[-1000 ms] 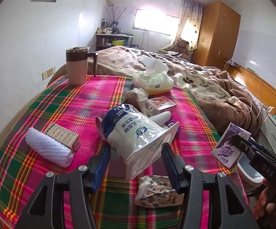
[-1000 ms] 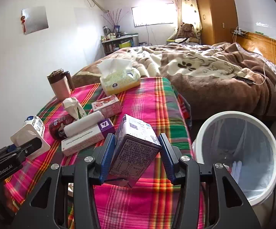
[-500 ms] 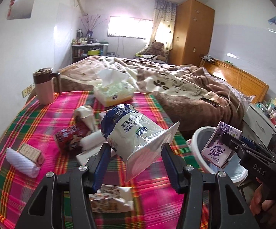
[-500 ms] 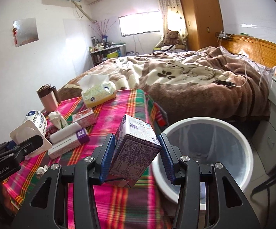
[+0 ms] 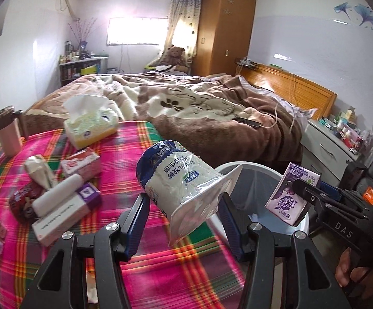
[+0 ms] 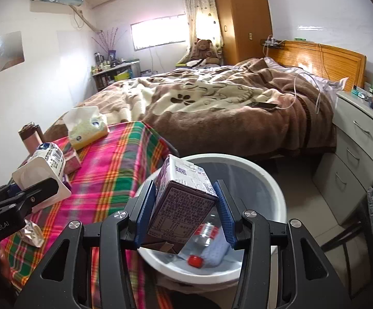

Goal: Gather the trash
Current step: 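Move both held items over the white bin and open both grippers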

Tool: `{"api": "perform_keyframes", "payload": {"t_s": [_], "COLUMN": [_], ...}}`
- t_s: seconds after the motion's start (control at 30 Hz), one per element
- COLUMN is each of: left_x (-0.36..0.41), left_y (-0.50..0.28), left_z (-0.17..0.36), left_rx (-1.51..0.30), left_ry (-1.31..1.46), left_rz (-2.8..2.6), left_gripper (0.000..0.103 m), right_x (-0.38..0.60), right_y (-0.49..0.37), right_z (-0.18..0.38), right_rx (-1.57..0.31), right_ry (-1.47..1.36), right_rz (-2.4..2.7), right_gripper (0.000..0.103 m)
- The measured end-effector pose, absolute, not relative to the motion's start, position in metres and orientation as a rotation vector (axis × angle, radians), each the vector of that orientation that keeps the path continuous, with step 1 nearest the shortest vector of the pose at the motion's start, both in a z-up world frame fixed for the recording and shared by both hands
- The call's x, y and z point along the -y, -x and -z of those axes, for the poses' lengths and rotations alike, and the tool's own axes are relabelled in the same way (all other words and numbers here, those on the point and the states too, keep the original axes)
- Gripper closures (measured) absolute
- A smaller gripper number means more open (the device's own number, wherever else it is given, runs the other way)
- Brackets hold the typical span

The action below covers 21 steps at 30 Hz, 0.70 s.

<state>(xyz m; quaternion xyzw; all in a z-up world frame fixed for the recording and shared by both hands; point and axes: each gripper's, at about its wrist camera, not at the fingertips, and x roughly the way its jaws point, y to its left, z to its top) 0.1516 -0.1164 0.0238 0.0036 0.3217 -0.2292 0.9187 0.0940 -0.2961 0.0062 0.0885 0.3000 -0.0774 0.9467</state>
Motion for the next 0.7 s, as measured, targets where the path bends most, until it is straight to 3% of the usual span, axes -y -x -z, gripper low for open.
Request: {"api": "perform_keyframes", "payload": {"t_s": [0.7], "left_x": [0.219], "left_y": [-0.162], "left_z": [0.001], "left_rx": [-0.706], "left_ry": [-0.111], "left_rz": [0.591], "left_gripper": [0.047], "right_x": [0.347], "right_y": [-0.1], "right_z": [0.02], "right_rx": [-0.706], "right_ry": [-0.186], "right_rz": [0.227], "right_gripper": [0.055]}}
